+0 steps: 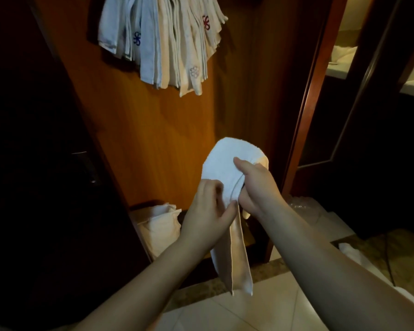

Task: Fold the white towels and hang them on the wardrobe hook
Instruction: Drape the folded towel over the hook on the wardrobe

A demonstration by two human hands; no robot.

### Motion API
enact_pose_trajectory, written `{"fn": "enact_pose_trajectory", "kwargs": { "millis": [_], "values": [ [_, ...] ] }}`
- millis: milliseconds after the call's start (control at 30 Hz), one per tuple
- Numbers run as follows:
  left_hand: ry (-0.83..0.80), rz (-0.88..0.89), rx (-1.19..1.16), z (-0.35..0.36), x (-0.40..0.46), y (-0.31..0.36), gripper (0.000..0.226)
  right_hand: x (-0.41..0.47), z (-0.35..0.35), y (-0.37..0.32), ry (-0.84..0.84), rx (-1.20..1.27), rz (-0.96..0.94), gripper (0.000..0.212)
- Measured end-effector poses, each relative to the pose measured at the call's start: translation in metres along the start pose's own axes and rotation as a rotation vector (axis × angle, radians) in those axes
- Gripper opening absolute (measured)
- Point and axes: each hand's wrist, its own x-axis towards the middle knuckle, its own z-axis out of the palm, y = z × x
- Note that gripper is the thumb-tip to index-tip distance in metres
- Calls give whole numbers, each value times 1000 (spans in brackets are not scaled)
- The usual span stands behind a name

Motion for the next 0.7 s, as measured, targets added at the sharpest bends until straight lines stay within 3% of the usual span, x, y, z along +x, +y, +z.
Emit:
{"fn": "enact_pose_trajectory", "kwargs": {
  "millis": [233, 400, 500, 600, 700],
  "values": [
    [0, -182, -94, 7, 6, 9, 35, 5, 12, -20, 7, 97, -59, 61],
    [26, -160, -53, 3, 14, 14, 45, 4, 21, -26, -12, -224, -115, 92],
    [51, -179, -36, 1, 19, 16, 35, 2, 24, -31, -17, -441, -203, 56],
    [97, -124, 10, 0, 21, 23, 39, 3, 23, -33, 24, -731, -286, 74],
    [104, -100, -36, -5, 24, 30, 24, -1, 23, -37, 16, -867, -363, 51]
  ]
}}
